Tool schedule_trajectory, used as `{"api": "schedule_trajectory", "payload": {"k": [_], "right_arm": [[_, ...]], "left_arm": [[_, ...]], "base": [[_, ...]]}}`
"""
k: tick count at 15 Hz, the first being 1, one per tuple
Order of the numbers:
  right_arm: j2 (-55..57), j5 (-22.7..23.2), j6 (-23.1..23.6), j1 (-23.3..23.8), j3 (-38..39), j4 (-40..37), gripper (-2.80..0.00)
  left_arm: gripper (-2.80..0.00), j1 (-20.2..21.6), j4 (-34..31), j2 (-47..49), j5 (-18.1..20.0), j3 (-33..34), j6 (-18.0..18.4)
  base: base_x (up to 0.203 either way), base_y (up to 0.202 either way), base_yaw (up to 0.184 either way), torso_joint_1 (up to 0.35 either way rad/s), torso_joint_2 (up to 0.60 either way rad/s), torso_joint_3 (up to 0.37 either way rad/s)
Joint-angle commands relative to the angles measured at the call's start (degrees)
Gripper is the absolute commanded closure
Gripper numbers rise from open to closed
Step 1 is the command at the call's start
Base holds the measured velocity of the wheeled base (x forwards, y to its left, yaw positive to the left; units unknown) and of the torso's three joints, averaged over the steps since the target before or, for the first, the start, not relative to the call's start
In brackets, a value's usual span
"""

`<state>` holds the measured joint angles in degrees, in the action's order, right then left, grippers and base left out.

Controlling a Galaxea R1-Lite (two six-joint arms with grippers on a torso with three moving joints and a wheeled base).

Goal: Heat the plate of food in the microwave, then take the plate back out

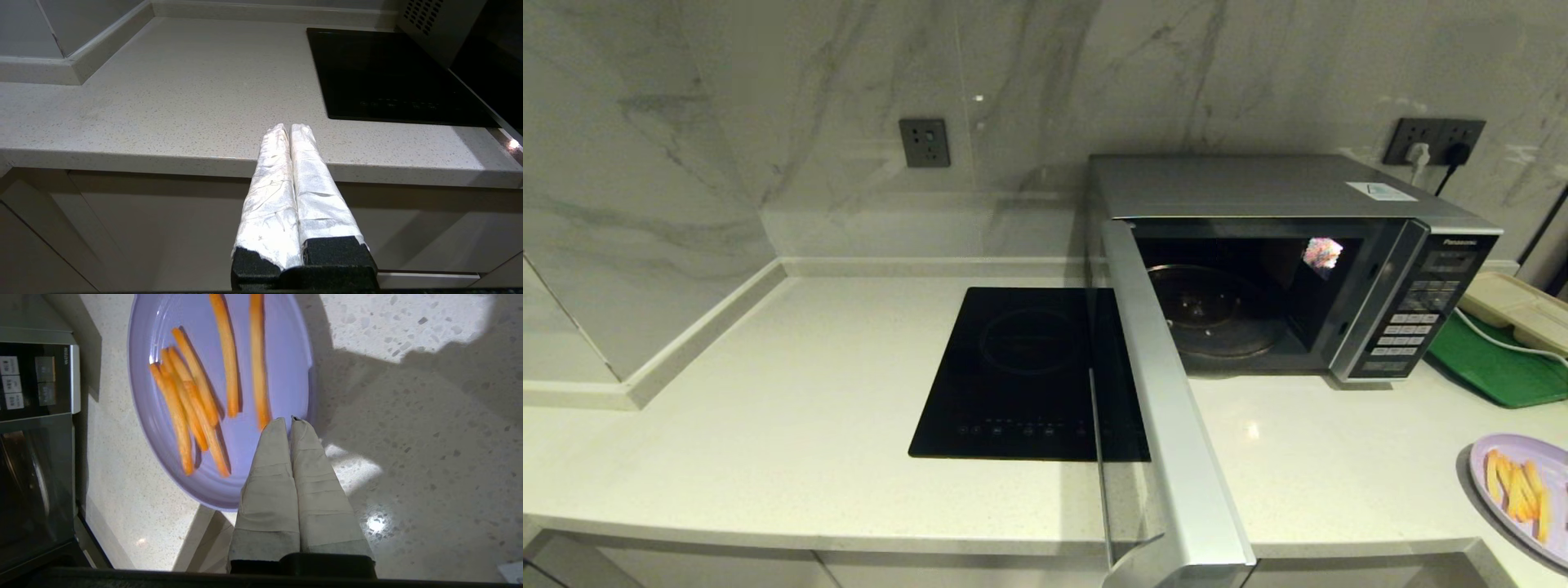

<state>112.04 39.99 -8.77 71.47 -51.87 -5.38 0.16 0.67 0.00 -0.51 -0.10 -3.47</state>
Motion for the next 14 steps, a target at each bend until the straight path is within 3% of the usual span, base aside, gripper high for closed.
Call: {"api": "schedule_trajectory", "payload": {"k": [1, 8, 13, 14], "right_arm": [[2.7, 0.1, -0.1, 0.1, -1.0, -0.2, 0.00], [-1.5, 0.1, 0.1, 0.4, -0.3, -0.5, 0.00], [-12.6, -2.4, 1.2, -4.2, -2.1, -2.8, 0.00], [-15.8, -3.3, 1.3, -5.9, -3.1, -4.5, -2.80]], "left_arm": [[0.00, 0.0, 0.0, 0.0, 0.0, 0.0, 0.0], [0.00, 0.0, 0.0, 0.0, 0.0, 0.0, 0.0], [0.00, 0.0, 0.0, 0.0, 0.0, 0.0, 0.0], [0.00, 0.0, 0.0, 0.0, 0.0, 0.0, 0.0]], "base": [[0.000, 0.000, 0.000, 0.000, 0.00, 0.000], [0.000, 0.000, 0.000, 0.000, 0.00, 0.000], [0.000, 0.000, 0.000, 0.000, 0.00, 0.000], [0.000, 0.000, 0.000, 0.000, 0.00, 0.000]]}}
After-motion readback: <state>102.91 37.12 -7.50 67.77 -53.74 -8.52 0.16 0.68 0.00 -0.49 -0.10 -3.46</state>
